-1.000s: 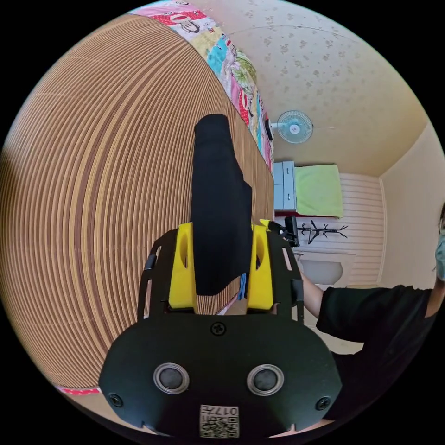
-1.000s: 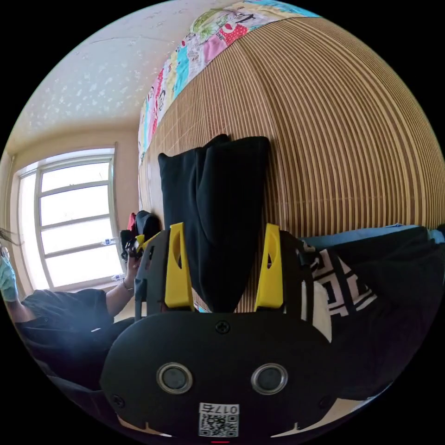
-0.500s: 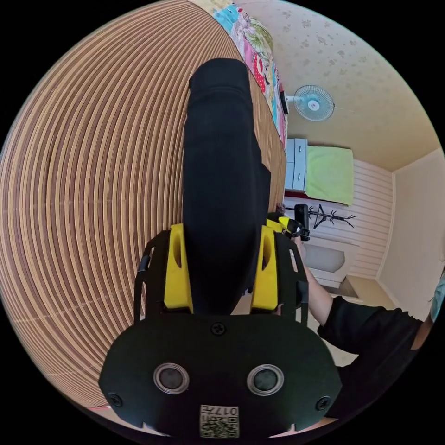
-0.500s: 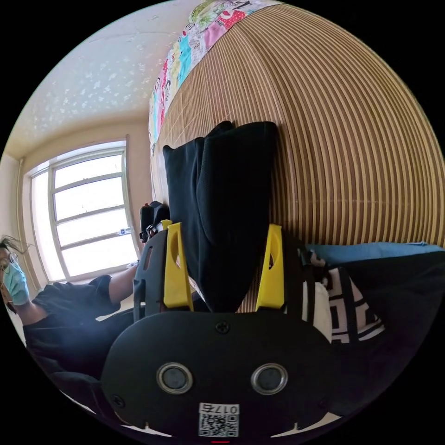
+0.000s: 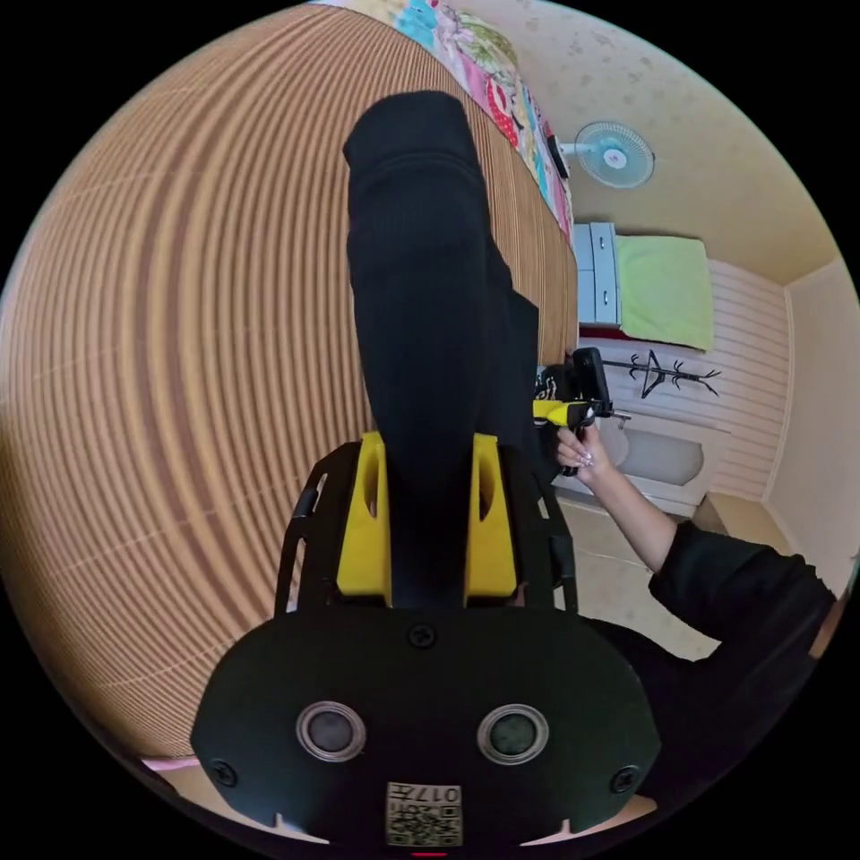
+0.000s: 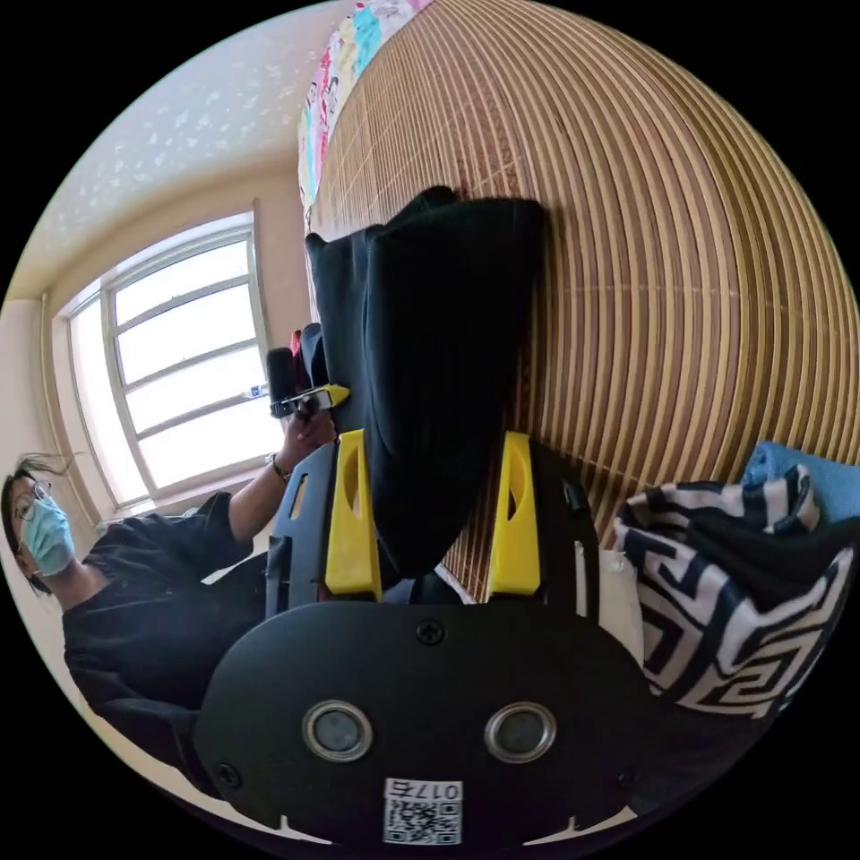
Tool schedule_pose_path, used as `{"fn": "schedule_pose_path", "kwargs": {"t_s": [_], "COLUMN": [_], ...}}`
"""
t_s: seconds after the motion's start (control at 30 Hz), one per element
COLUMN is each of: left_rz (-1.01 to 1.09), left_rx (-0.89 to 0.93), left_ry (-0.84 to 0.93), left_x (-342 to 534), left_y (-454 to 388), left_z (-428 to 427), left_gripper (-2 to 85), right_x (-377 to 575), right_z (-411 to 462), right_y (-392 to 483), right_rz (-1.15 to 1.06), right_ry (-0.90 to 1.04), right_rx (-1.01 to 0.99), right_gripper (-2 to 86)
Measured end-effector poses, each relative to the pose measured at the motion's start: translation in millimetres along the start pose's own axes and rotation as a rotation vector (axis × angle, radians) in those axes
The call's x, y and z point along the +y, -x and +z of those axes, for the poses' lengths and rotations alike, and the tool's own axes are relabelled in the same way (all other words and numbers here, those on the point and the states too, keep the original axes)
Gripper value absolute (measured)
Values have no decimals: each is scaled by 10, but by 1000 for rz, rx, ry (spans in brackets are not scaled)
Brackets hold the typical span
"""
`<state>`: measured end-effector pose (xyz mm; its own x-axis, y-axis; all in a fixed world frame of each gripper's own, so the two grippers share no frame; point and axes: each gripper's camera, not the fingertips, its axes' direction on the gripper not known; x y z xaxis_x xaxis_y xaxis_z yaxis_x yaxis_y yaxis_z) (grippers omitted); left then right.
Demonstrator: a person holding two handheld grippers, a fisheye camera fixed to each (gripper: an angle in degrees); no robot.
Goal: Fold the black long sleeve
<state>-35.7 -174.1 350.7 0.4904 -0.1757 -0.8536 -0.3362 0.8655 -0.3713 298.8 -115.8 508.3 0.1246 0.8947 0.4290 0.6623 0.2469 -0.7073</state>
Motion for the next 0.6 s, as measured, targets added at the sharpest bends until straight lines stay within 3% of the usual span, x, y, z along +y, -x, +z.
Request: {"fn": "schedule_pose_path", "kwargs": {"t_s": [0.17, 0.37, 0.6], "left_rz": [15, -57, -17], "left_rx": [86, 112, 12], "left_ry": [-19, 25, -38], "left_x": [110, 112, 855], "left_y": [152, -9, -509], "left_z": [25, 325, -327], "left_gripper": [166, 144, 133], "right_x": [-134, -279, -19], "right_z": [405, 850, 1358], "right_y": [-336, -164, 637], "right_rz": [16, 76, -18], "right_ry": [-56, 2, 58], "right_rx": [-271, -139, -187], "right_gripper": [204, 160, 136]}}
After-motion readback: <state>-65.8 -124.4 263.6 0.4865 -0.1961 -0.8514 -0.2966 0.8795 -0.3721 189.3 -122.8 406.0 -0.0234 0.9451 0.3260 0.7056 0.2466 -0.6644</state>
